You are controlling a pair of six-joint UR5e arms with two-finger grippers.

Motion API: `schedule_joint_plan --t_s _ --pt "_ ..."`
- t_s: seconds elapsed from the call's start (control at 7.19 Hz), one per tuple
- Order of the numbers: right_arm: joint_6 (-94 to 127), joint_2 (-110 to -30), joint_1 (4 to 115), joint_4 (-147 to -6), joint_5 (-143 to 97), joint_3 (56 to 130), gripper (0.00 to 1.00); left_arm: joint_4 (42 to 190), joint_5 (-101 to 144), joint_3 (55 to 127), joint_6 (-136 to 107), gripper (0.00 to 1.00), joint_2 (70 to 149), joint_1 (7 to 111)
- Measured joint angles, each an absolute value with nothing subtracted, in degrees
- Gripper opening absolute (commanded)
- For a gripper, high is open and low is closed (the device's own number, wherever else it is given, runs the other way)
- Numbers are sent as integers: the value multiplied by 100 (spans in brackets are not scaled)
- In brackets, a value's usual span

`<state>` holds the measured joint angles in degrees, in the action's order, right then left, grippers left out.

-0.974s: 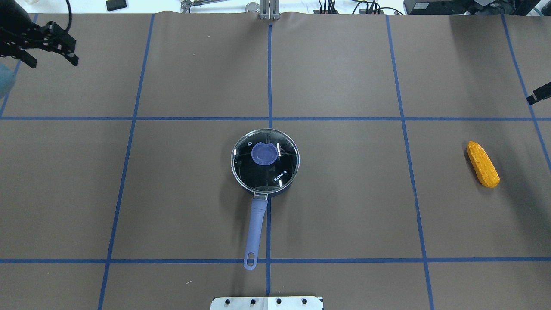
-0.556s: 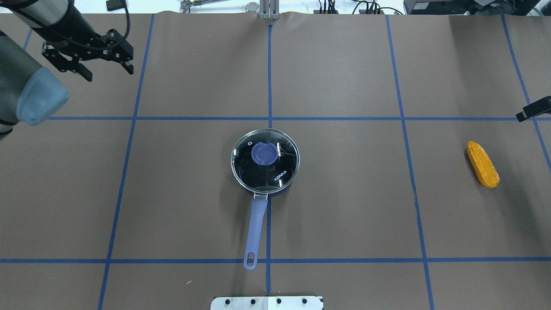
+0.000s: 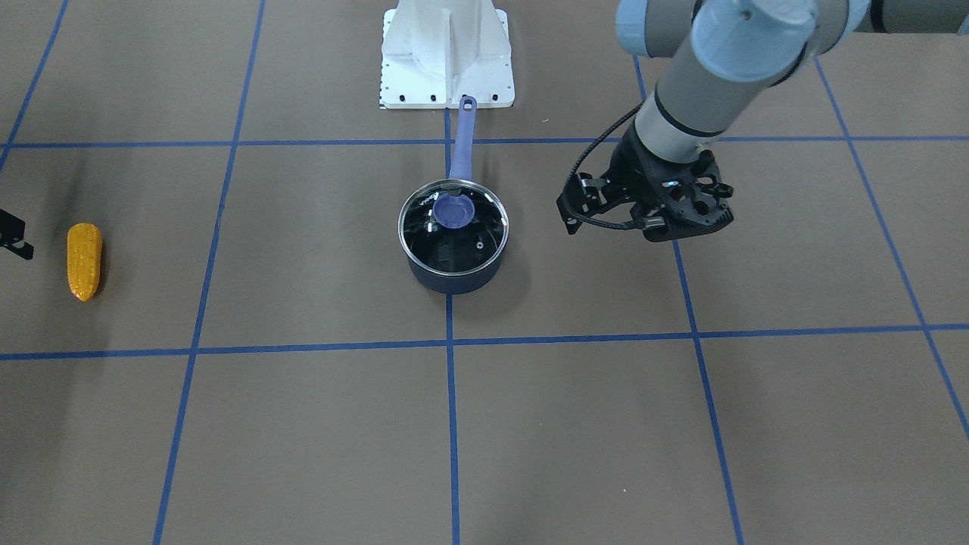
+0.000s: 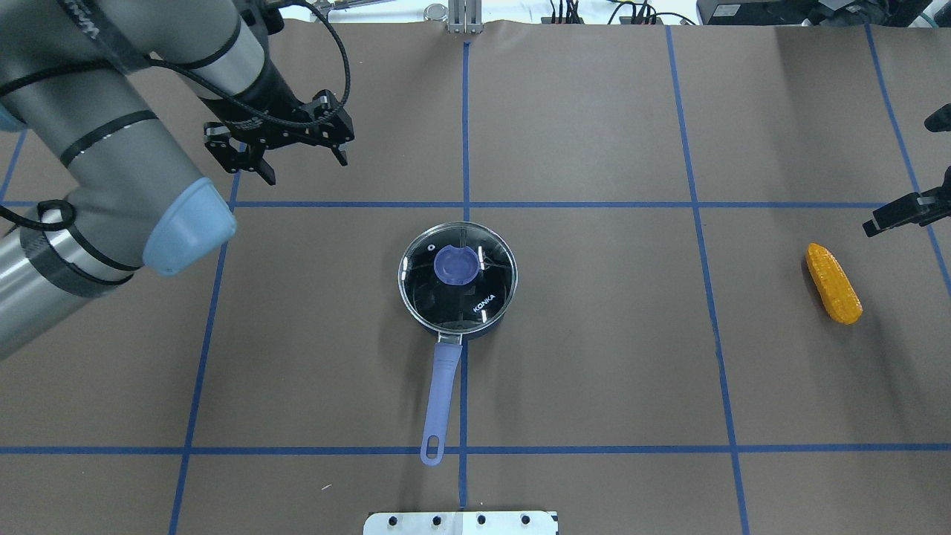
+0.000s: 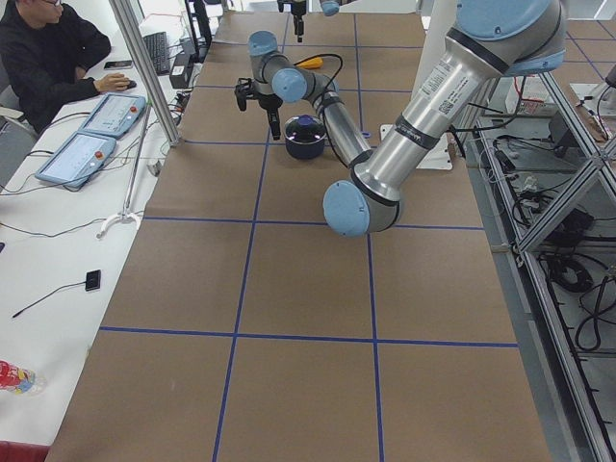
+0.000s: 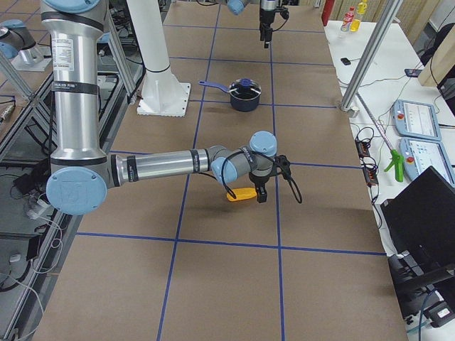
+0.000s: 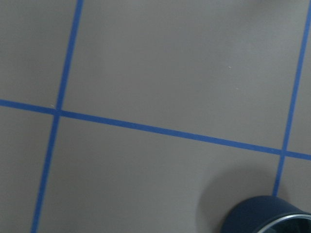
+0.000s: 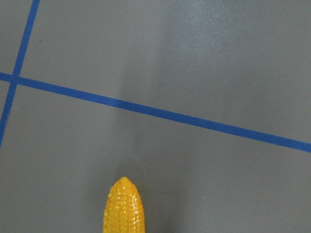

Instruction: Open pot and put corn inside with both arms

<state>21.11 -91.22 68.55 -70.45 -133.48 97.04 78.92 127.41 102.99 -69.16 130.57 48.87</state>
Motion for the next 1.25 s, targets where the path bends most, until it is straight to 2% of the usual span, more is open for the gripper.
schedule_joint_plan --t_s 0.56,0.97,1.25 --pt "2645 -9180 6490 -7004 -13267 9751 100 6824 12041 10290 -7522 100 14088 4029" --pt "2787 -9229 6108 -6804 -12931 9740 100 6838 11686 10164 -7600 100 14173 3577" --pt "2833 -9280 5987 -6683 -12848 9726 100 7365 11639 9794 -7540 99 14188 3428"
